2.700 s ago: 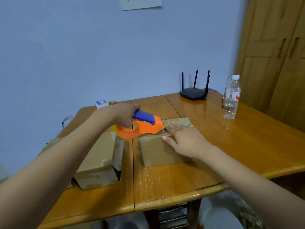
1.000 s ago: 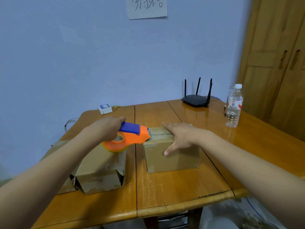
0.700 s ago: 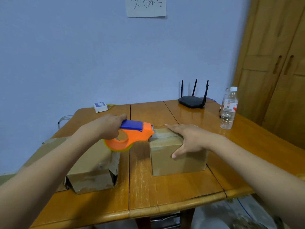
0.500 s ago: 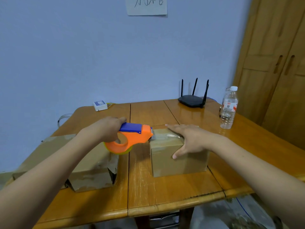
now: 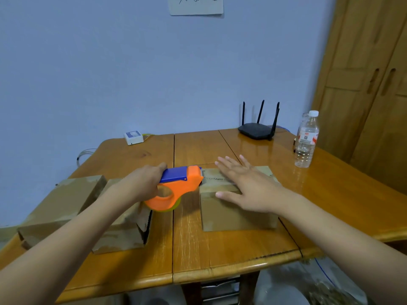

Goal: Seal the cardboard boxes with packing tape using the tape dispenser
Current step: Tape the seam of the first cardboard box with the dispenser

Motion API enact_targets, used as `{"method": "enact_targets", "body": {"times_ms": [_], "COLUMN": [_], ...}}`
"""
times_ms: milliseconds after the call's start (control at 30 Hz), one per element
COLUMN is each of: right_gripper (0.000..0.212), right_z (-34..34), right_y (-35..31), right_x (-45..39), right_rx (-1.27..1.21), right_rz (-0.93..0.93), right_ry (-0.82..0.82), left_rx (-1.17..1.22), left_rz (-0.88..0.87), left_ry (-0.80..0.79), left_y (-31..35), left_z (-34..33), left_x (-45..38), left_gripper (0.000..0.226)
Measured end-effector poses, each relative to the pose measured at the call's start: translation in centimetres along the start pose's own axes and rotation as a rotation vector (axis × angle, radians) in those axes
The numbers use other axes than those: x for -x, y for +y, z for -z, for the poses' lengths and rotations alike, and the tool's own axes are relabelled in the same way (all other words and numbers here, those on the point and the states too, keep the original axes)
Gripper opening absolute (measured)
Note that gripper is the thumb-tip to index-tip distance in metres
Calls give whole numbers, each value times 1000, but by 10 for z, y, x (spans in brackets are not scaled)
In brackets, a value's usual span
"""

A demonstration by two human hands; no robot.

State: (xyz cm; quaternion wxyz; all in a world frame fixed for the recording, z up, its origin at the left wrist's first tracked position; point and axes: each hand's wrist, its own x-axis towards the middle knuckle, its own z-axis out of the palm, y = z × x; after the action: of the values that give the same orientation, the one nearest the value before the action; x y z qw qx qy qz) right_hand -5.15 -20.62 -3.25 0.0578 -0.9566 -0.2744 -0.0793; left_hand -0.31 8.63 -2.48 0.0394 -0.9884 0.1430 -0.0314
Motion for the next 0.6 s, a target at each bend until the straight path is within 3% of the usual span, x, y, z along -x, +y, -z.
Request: {"method": "enact_targets", "body": {"times_ms": [200,600], "right_gripper": [79,78], "right_z": [-7,-3], "right_y": [-32,-14], "right_x": [3,15], "right_rx": [44,54], "right_rz": [-37,-189], "right_ry": [-89,-124], "left_rx": [14,19], "left_rz": [7,22], "left_ry": [0,-8], "left_y": [-1,0], "left_z": [-4,-6], "left_x": [1,0], "left_gripper": [32,35]}}
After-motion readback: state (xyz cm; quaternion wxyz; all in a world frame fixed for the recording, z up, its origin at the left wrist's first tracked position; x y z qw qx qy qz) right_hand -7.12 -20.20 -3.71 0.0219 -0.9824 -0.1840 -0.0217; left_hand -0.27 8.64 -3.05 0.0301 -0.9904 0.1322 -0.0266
